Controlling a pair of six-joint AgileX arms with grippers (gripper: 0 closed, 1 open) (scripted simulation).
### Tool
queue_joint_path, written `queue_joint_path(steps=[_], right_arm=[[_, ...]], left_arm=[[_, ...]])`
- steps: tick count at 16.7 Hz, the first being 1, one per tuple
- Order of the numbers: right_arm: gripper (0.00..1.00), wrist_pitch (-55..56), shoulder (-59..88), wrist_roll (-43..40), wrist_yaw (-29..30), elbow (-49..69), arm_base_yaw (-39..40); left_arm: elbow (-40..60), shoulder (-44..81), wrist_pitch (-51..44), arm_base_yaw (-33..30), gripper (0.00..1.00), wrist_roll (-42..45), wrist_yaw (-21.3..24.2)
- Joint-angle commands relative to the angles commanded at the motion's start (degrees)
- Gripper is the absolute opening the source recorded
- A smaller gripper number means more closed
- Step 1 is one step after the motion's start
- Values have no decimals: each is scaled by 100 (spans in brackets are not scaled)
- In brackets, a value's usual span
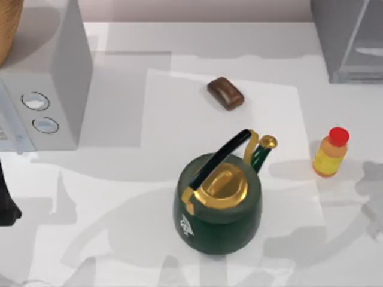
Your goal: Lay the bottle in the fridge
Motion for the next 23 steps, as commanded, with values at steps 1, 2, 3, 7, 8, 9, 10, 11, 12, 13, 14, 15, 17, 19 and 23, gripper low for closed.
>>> queue_joint_path(steps=[1, 2, 3, 7, 8, 9, 10, 11, 12, 13, 14, 15, 17, 19, 23], right_arm=[[1, 286, -582, 564, 316, -283, 179], [1, 561, -1137, 1101, 617, -564, 347], [1, 823, -1655, 1606, 899, -842, 503], [1, 1665, -3206, 3189, 1761, -1806, 967], [1, 1807, -3447, 3449, 1895, -1982, 1036], [1, 1916, -3629, 3648, 1995, -2123, 1086], [1, 1991, -3751, 3788, 2061, -2224, 1118], [1, 2033, -3816, 3866, 2096, -2284, 1134], [1, 2044, -3833, 3887, 2105, -2300, 1139], [1, 2044, -3833, 3887, 2105, -2300, 1139], [1, 2044, -3833, 3887, 2105, -2300, 1139], [1, 2044, -3833, 3887, 2105, -2300, 1139], [1, 2032, -3805, 3889, 2092, -2297, 1123], [1, 2172, -3630, 3849, 2061, -2173, 1089], [1, 2924, -2543, 3826, 1896, -1517, 897]], left_arm=[[0, 0, 0, 0, 100, 0, 0], [0, 0, 0, 0, 100, 0, 0], [0, 0, 0, 0, 100, 0, 0], [0, 0, 0, 0, 100, 0, 0], [0, 0, 0, 0, 100, 0, 0], [0, 0, 0, 0, 100, 0, 0], [0, 0, 0, 0, 100, 0, 0], [0, 0, 0, 0, 100, 0, 0], [0, 0, 0, 0, 100, 0, 0], [0, 0, 0, 0, 100, 0, 0], [0, 0, 0, 0, 100, 0, 0], [0, 0, 0, 0, 100, 0, 0], [0, 0, 0, 0, 100, 0, 0], [0, 0, 0, 0, 100, 0, 0], [0, 0, 0, 0, 100, 0, 0]])
